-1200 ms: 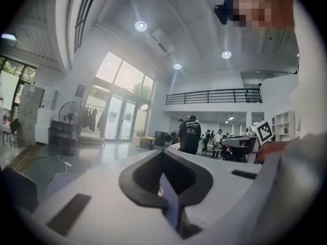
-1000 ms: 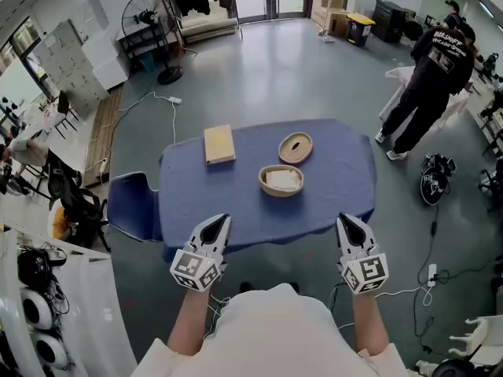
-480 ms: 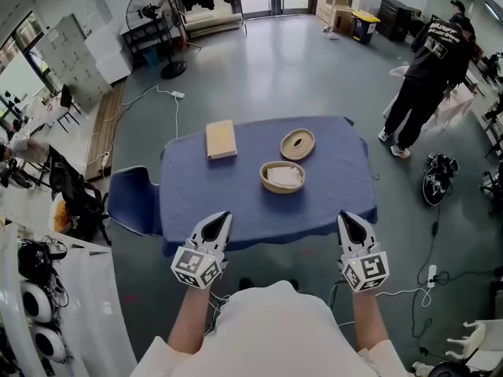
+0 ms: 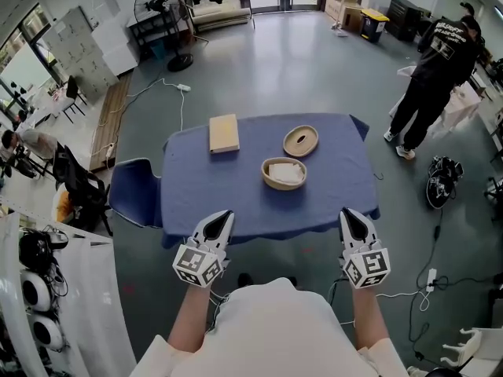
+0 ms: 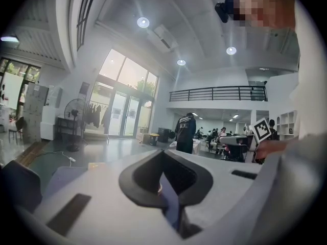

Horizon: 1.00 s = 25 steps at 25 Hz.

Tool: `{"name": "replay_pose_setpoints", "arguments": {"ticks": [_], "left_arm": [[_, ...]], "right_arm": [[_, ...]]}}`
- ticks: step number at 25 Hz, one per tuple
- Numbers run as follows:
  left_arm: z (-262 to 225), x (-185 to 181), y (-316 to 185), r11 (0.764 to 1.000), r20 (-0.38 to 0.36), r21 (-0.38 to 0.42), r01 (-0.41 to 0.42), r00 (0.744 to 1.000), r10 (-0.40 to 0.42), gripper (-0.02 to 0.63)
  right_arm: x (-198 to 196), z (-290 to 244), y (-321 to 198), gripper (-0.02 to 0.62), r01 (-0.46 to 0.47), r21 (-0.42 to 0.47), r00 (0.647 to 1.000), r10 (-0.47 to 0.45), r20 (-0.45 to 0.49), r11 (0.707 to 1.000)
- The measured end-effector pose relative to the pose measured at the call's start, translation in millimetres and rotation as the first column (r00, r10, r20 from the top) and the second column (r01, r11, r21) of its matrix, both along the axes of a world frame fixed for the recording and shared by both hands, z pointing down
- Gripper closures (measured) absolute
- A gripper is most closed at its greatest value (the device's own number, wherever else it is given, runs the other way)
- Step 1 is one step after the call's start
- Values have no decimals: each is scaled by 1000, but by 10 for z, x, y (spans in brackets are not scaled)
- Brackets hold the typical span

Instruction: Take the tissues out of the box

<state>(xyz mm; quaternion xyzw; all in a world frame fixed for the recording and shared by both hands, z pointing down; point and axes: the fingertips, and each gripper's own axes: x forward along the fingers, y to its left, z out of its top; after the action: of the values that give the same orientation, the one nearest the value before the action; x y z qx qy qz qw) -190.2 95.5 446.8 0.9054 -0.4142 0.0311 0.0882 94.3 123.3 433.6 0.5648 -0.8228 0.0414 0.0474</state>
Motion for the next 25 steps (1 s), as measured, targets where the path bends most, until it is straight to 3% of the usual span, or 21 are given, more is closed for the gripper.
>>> {"name": "replay_pose_setpoints", "arguments": {"ticks": [10,17,25], "left_arm": [[47,148,75,999,-25,-26,45,999,-46,580],[168,293,167,995,-20,-48,88,996,-89,514],[279,455,248,988,-9,-75,137,990,-138,512]], "right_arm": [[150,93,-44,552,60,-19,998,-60,15,998],[283,222,-54,552,109,-37,994,-108,20,993],[443,339,-105,552,154,-67,988,-153,23,986]]}}
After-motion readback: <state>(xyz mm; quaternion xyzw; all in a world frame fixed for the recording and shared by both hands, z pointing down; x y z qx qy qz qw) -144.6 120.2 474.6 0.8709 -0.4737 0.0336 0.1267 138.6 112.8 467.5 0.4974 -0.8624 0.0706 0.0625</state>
